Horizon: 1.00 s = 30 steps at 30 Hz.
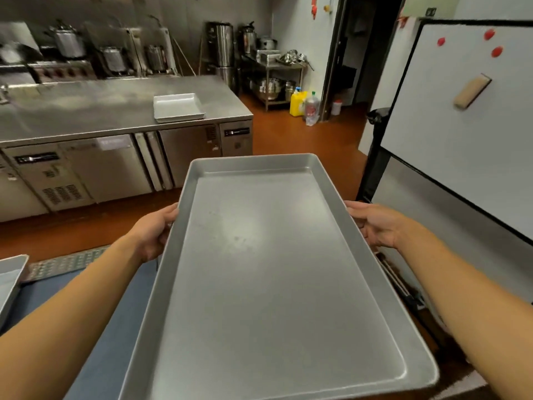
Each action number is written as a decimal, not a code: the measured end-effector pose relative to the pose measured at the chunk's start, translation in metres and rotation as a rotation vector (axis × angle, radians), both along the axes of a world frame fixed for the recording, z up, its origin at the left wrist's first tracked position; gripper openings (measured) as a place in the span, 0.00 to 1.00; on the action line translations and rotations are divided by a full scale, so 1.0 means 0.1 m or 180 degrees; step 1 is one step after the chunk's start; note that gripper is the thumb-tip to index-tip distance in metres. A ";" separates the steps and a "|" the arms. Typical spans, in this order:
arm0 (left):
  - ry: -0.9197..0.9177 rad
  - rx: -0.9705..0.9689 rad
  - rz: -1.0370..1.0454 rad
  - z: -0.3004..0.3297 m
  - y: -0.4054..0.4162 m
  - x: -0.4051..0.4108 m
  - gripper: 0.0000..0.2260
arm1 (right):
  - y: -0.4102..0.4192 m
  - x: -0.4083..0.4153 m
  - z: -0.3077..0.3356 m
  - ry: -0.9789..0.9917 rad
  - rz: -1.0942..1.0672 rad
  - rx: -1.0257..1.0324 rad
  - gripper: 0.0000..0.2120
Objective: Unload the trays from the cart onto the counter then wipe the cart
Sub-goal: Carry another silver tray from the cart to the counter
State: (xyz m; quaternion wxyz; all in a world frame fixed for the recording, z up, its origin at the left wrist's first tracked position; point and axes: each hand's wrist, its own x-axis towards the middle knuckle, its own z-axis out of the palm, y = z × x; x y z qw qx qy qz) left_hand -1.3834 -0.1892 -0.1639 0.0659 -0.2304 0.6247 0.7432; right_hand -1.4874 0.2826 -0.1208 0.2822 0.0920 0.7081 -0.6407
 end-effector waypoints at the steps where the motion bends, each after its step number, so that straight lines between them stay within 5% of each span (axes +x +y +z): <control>1: 0.0001 0.0000 0.0045 0.00 -0.01 -0.18 0.15 | -0.03 -0.21 0.02 0.0016 0.0005 0.0002 0.26; 6: 0.0052 -0.0021 0.0229 0.17 -0.05 -0.98 0.14 | -0.15 -1.12 0.19 0.0027 0.0126 -0.0143 0.18; 23: -0.0004 -0.0278 0.0849 0.27 -0.22 -3.38 0.14 | -0.93 -4.36 0.06 -0.0083 0.0768 -0.0025 0.15; 30: -0.0295 -0.1203 0.1184 0.19 -0.66 -4.08 0.34 | -1.64 -5.38 0.10 0.0294 0.1078 0.0510 0.30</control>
